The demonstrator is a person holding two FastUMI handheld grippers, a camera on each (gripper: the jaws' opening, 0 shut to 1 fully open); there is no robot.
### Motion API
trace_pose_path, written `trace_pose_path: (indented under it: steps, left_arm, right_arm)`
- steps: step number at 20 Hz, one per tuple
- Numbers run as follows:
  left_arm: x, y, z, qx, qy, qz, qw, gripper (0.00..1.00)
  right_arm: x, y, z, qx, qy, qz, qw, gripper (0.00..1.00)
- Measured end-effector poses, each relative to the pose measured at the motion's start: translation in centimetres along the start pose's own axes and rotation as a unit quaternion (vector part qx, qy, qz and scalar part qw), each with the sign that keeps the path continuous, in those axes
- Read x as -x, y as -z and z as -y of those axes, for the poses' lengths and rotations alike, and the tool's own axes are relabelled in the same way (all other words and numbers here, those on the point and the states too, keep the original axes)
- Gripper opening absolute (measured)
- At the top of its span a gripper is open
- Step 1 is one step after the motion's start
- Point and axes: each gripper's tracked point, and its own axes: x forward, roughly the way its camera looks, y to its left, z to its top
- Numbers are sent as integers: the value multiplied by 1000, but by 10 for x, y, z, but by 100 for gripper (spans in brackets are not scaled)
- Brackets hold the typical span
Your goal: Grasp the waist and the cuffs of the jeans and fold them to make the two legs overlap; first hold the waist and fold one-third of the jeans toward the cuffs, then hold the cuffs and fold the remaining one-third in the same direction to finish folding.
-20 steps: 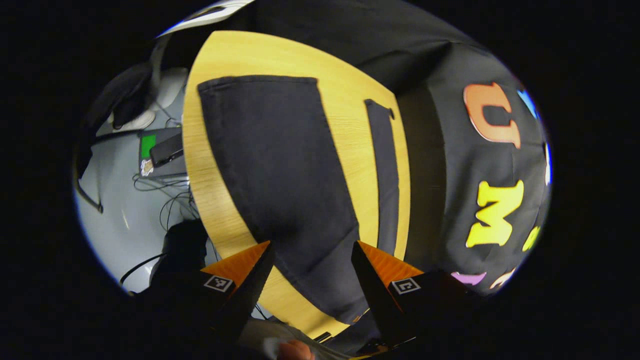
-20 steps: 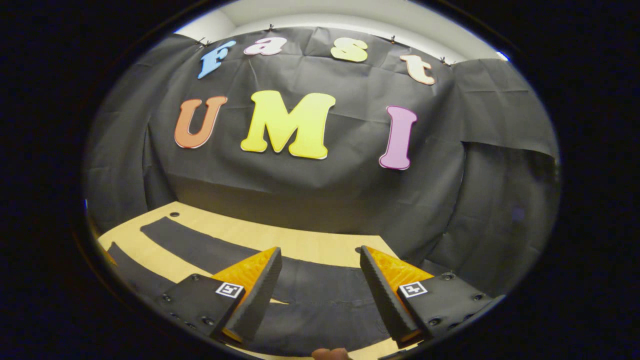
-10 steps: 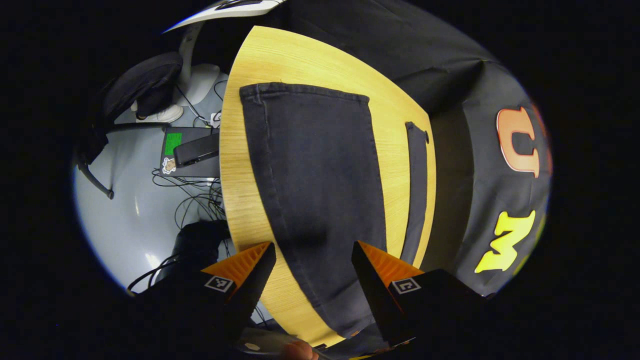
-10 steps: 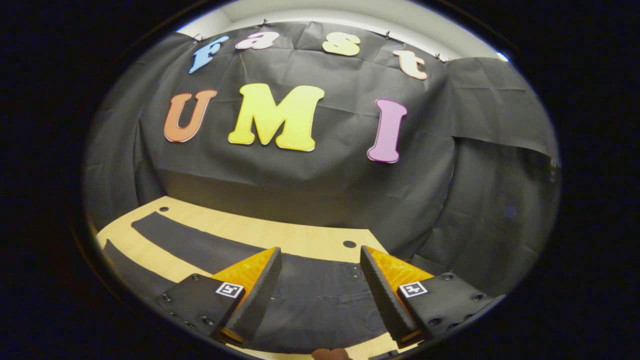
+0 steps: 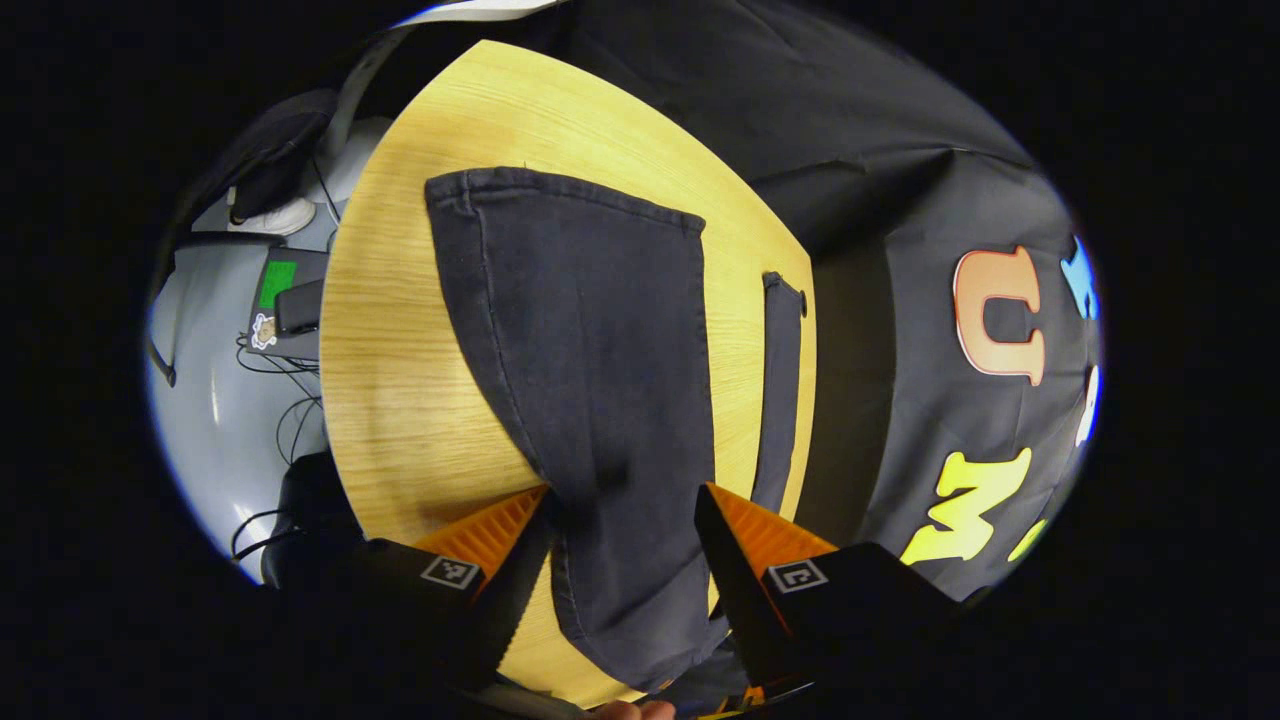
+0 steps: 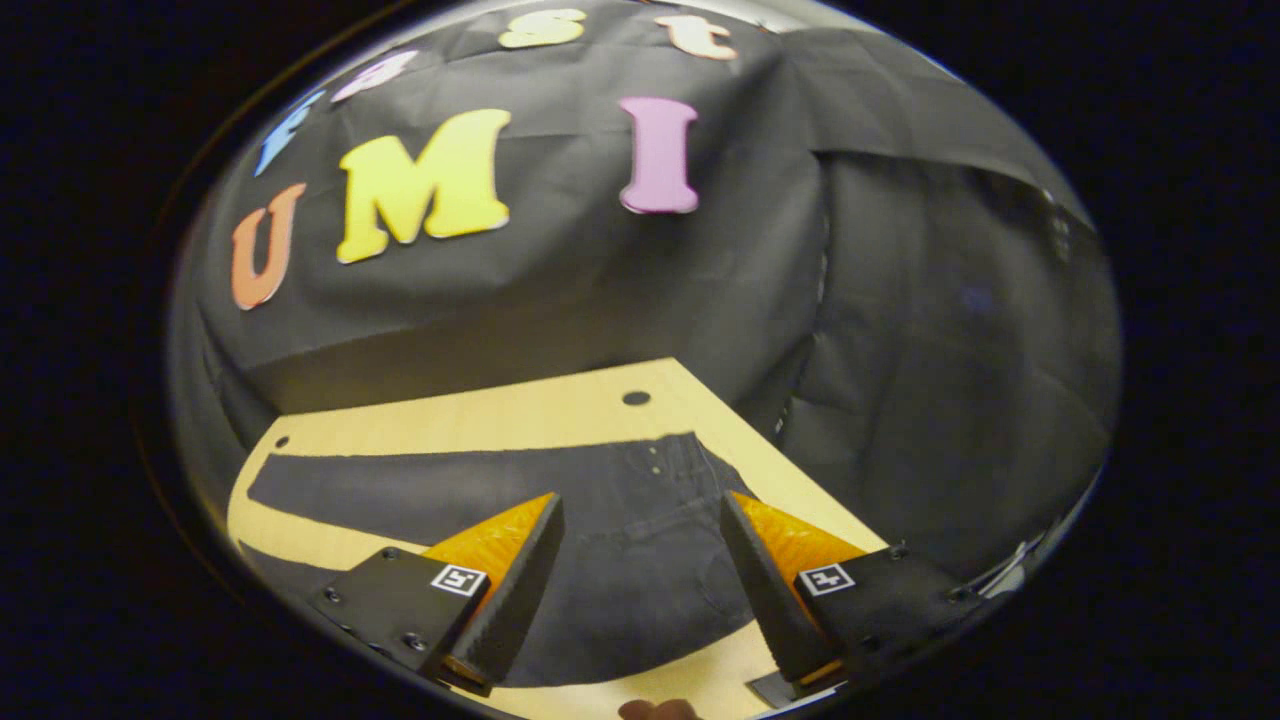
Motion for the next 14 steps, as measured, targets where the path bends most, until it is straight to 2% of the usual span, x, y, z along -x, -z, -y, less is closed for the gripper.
trace_pose_path:
  steps: [1, 2, 3, 5, 6, 7, 8, 10, 11, 12, 13, 14]
  left_arm:
    - [-1, 0, -1, 9, 6, -2, 1000, 86]
    - [-2, -1, -3, 17, 6, -5, 1000, 75]
    - [-4, -2, -9, 23, 4, -9, 1000, 70]
    - [-7, -3, -20, 21, -12, -6, 1000, 43]
    - [-7, -4, -20, 21, -12, -4, 1000, 18]
    - [-7, -3, -21, 16, -15, -4, 1000, 16]
    - [-7, -3, -21, 11, -16, -7, 1000, 8]
    - [-9, -3, -22, 4, -20, -13, 1000, 4]
    - [-9, -3, -21, 8, -21, -16, 1000, 4]
    - [-9, -3, -21, 17, -20, -18, 1000, 4]
    - [-9, -4, -21, 26, -18, -18, 999, 4]
    - [-10, -5, -20, 34, -15, -18, 999, 4]
  right_arm:
    - [-4, 7, 15, -18, 14, -13, 1000, 97]
    - [-7, 9, 27, -31, 25, -22, 999, 97]
    - [-9, 12, 37, -43, 36, -34, 998, 95]
    - [-14, 23, 54, -78, 44, -68, 994, 97]
    - [-19, 33, 62, -100, 44, -92, 990, 95]
    - [-23, 45, 67, -128, 43, -123, 983, 99]
    - [-25, 55, 71, -163, 40, -155, 974, 99]
    - [-29, 77, 86, -225, 58, -209, 950, 95]
    - [-29, 86, 91, -246, 68, -229, 939, 99]
    - [-32, 94, 93, -260, 72, -242, 932, 99]
    - [-33, 103, 94, -265, 74, -257, 926, 94]
    - [-35, 110, 92, -265, 73, -272, 922, 98]
